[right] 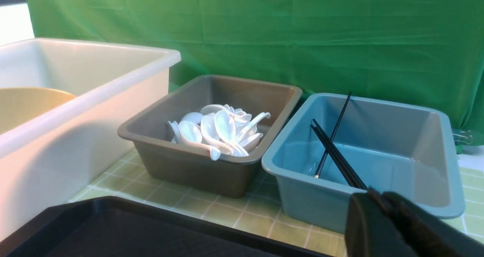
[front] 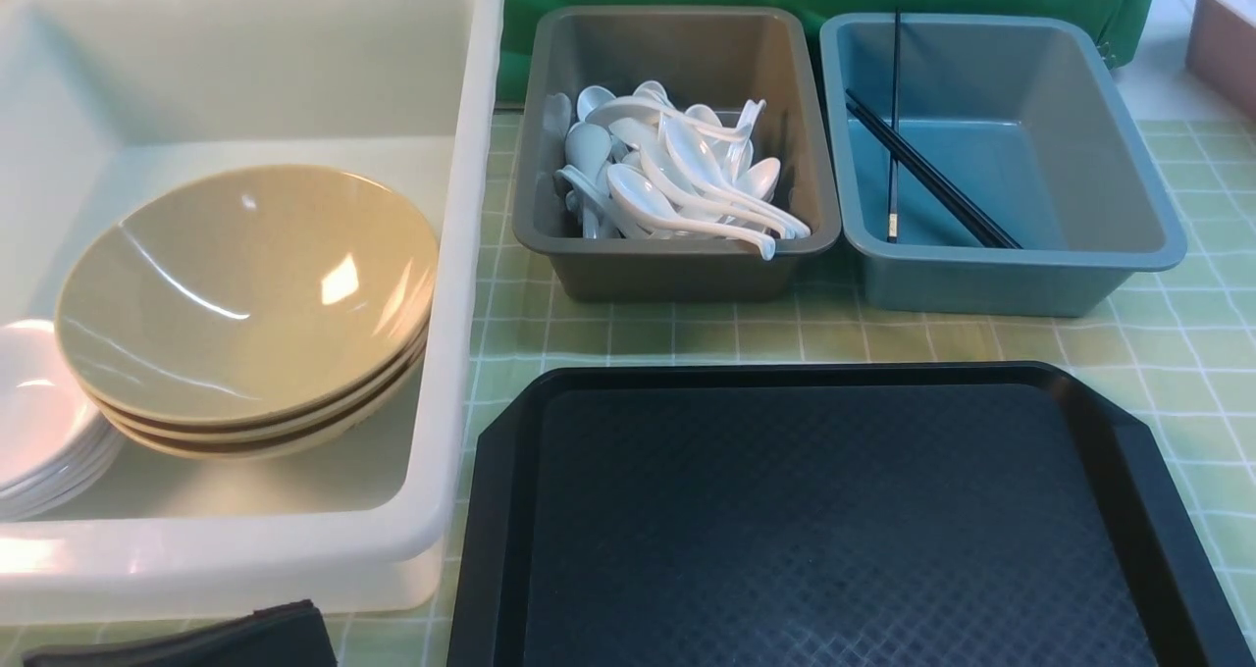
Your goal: On green table put chopsticks spoon bowls plates into blue grey white boxes.
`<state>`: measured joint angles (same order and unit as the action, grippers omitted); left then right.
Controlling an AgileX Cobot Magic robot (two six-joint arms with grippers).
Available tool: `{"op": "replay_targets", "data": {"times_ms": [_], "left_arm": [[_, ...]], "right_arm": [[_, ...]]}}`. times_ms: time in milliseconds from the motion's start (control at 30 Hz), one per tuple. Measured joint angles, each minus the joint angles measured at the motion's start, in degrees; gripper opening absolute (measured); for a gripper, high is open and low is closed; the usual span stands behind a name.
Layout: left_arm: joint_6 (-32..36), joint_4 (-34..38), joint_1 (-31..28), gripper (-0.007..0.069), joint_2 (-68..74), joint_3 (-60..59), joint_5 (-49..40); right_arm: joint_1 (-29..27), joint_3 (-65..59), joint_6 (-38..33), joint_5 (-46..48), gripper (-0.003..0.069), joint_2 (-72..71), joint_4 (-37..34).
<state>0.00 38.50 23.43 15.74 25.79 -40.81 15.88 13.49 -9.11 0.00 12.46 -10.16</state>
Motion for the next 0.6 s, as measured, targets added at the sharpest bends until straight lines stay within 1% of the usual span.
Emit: {"op": "replay_targets", "data": {"times_ms": [33,100,167,200,267,300,333,400,500,600], "left_arm": [[0.50,-0.73,0.00,-0.0001,0.00,-0.06,0.06],[3.82,-8.07,0.00,-0.0001,-2.07,-1.20,2.79],[5.08,-13.99,-0.33,-0.0001,-4.75,-2.47,5.95],[5.21,-15.34,-0.51,-0.0001,-5.36,-3.08,6.84],[6.12,-23.52,-3.11,-0.0001,-9.16,-6.64,13.77],[6.12,-24.07,-3.40,-0.0001,-9.42,-6.97,14.33],[6.33,-27.97,-5.53,-0.0001,-11.26,-9.62,18.23],[6.33,-34.55,-9.00,-0.0001,-14.53,-14.49,23.22],[5.86,-39.08,-12.37,-0.0001,-16.17,-20.49,25.36],[3.06,-39.80,-15.23,-0.0001,-16.54,-25.99,26.72]], "right_arm": [[0.00,0.00,0.00,0.00,0.0038,0.00,0.00],[0.00,0.00,0.00,0.00,0.0040,-0.06,0.00],[0.00,0.00,0.00,0.00,0.0041,-0.06,0.00],[0.00,0.00,0.00,0.00,0.0042,-0.06,0.00],[-0.03,0.00,0.00,0.00,0.0045,-0.06,0.00],[-0.03,0.00,0.00,0.00,0.0045,-0.06,0.00],[-0.03,0.00,0.00,0.00,0.0047,-0.06,0.00],[-0.03,0.00,0.00,0.00,0.0047,-0.13,0.00],[-0.03,0.00,0.00,0.00,0.0047,-0.13,0.00],[-0.03,-0.05,0.00,0.00,0.0047,-0.13,0.00]]}}
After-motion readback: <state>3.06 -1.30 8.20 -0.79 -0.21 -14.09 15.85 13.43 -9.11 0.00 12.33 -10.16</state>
